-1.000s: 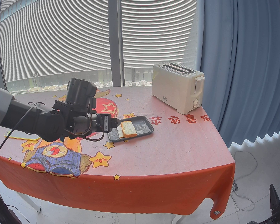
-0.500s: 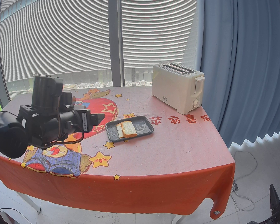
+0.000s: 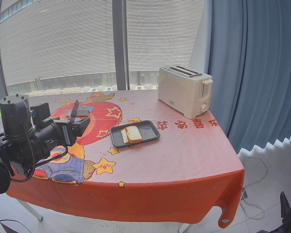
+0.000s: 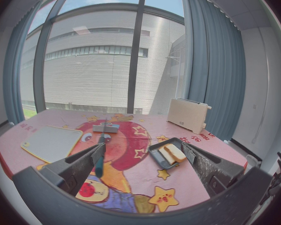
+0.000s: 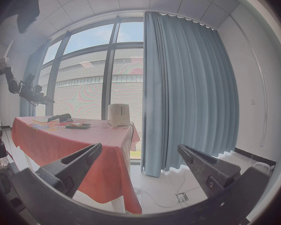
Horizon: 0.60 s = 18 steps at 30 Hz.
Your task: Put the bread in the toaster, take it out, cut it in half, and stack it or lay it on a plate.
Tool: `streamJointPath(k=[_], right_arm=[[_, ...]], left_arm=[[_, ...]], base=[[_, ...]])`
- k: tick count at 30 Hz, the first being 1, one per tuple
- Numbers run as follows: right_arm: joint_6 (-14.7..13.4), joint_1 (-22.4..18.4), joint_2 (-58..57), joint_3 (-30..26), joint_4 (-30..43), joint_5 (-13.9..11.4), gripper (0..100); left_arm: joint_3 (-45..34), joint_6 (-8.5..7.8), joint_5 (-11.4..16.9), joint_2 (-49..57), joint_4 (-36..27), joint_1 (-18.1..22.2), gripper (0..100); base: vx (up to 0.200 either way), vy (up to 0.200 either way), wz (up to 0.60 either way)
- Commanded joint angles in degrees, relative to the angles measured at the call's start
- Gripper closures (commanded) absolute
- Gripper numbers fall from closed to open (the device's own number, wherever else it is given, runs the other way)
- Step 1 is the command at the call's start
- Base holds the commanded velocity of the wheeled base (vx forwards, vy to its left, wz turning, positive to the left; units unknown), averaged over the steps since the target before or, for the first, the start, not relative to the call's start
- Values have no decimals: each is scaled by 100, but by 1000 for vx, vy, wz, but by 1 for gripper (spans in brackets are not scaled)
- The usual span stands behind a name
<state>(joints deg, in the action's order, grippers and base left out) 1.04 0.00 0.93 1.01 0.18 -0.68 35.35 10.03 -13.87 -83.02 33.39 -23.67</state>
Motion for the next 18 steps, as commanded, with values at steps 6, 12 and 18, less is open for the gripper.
streamJointPath(k=[6, 12, 18], right_arm=[[2, 0, -84, -92, -1, -2, 0], [2, 0, -84, -92, -1, 7, 0], [2, 0, -84, -92, -1, -2, 0]], left_arm=[[-872, -318, -89, 1314, 54, 267, 0], [-1109, -502, -230, 2149, -8, 530, 0], [-1628, -801, -256, 2835, 27, 1137, 0]], base=[[0, 0, 0], [0, 0, 0], [0, 0, 0]])
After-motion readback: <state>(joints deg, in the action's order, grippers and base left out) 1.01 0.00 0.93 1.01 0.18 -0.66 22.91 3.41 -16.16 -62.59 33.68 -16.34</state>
